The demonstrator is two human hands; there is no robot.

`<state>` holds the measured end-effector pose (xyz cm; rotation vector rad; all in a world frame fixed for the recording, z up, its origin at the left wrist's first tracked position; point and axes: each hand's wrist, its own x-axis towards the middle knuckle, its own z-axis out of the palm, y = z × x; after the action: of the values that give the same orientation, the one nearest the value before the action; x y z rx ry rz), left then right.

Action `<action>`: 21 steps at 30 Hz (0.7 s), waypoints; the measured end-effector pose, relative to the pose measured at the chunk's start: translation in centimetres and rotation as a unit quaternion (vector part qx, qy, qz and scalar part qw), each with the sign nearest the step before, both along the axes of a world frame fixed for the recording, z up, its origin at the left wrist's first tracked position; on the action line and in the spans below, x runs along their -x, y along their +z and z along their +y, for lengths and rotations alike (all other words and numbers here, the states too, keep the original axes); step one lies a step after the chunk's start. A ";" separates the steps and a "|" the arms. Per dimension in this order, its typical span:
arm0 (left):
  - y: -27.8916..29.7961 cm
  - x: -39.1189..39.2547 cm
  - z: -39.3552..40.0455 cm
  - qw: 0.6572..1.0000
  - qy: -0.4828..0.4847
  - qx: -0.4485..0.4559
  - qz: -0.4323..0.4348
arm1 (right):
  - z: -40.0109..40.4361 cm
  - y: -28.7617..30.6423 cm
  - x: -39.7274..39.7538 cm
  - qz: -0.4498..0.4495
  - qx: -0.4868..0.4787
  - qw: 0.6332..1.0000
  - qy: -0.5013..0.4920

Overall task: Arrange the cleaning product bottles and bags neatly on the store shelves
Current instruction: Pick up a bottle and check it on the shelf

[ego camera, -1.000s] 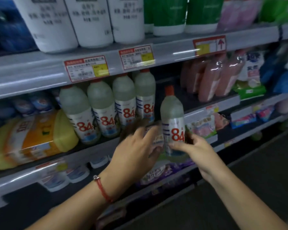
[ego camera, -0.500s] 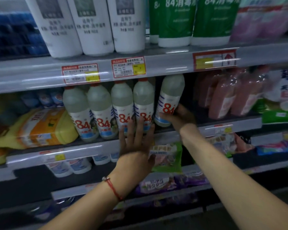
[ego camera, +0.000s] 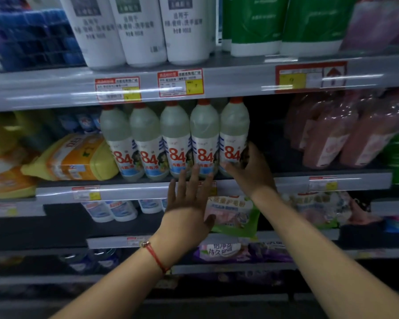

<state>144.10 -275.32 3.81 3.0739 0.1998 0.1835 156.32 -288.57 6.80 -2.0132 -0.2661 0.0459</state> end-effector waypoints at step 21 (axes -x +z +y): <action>0.3 11.6 9.1 0.993 0.115 -0.007 -0.012 | 4.7 0.5 12.6 -0.095 0.366 0.877 0.297</action>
<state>132.52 -266.18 4.10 3.0532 0.5545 0.2324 143.75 -283.87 7.28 -2.6042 -1.1288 0.3877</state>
